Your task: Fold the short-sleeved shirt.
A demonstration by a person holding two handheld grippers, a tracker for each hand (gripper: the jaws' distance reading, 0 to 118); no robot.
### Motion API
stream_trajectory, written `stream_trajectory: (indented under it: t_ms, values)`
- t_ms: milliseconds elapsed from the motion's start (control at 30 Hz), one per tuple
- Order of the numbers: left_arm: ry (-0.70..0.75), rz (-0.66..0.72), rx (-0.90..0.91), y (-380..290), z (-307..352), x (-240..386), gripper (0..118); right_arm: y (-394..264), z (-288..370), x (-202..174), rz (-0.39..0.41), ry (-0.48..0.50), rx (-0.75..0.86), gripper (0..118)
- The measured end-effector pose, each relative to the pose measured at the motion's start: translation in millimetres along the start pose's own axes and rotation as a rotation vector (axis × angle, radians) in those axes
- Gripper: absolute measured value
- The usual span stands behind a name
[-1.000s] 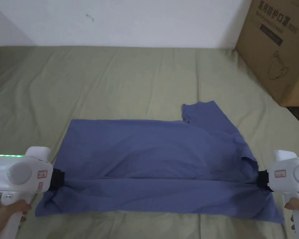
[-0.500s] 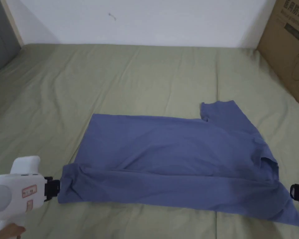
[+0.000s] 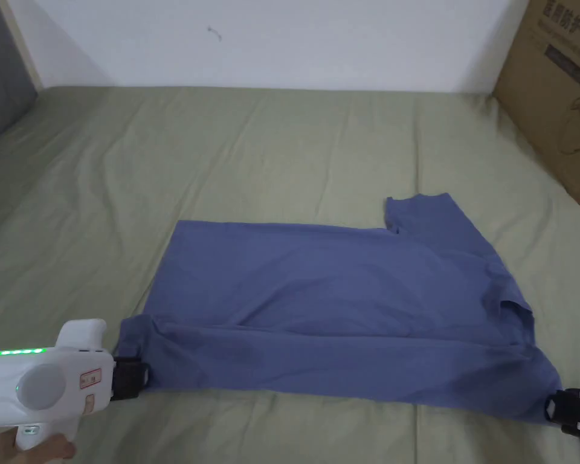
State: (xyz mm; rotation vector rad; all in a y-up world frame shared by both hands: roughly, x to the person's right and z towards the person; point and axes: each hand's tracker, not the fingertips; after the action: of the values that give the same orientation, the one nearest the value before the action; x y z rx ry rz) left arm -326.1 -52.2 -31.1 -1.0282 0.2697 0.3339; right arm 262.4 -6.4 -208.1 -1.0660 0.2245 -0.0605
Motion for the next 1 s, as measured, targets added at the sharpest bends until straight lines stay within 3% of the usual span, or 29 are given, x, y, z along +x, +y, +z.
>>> stream_trajectory:
  t_ms: [67, 100, 167, 200, 267, 300, 433, 467, 500, 533, 567, 600, 633, 700, 800, 900, 1000]
  values:
    - [0.040, -0.014, 0.031, -6, -3, 2, 31, -1, 0, 1, -0.005, -0.006, 0.002, 0]
    - [0.027, -0.009, 0.050, -6, 2, 7, 4, -2, 0, 2, -0.012, -0.011, -0.002, 0]
    - [0.032, -0.001, 0.059, -11, 5, 6, 4, -6, 2, 3, -0.013, -0.016, -0.002, 0]
    - [0.040, -0.001, 0.054, -2, 1, 7, 4, -6, 4, 3, -0.008, -0.023, 0.006, 20]
    - [0.057, -0.018, 0.048, -5, -1, 6, 4, -4, 3, 4, 0.001, -0.029, 0.010, 82]
    - [0.061, -0.020, 0.045, -9, 1, 6, 4, -2, 1, 5, -0.003, -0.031, 0.008, 87]
    - [0.048, -0.012, 0.043, 5, -6, -25, 4, 5, -17, 17, -0.062, -0.059, -0.006, 84]
    - [0.038, -0.002, 0.040, 7, -8, -45, 4, 6, -25, 19, -0.090, -0.069, -0.040, 75]
    - [0.033, 0.005, 0.038, 8, 0, -22, 4, 5, -31, 21, -0.087, -0.046, -0.056, 46]
    - [0.029, 0.012, 0.040, 5, 2, -32, 4, 2, -40, 21, -0.077, -0.031, -0.064, 31]
    - [0.028, 0.013, 0.040, 0, 4, -41, 4, -2, -48, 18, -0.073, -0.050, -0.081, 28]
    - [0.027, 0.011, 0.038, -7, 7, -51, 4, -5, -54, 16, -0.069, -0.056, -0.081, 18]
    - [0.029, 0.011, 0.036, -6, 24, 14, 4, -4, -48, 15, -0.073, -0.053, -0.070, 8]
    - [0.032, 0.003, 0.028, -17, 34, 22, 4, 1, -35, 14, -0.104, -0.008, -0.047, 8]
    - [0.034, -0.002, 0.022, -2, 39, 23, 3, 9, -21, 10, -0.020, -0.055, -0.029, 8]
    - [0.019, -0.024, 0.055, 6, 51, 19, 3, 15, 0, 11, -0.055, -0.027, 0.010, 8]
    - [0.005, -0.017, 0.074, 2, 68, 17, 3, 20, 12, 10, -0.034, -0.018, 0.024, 8]
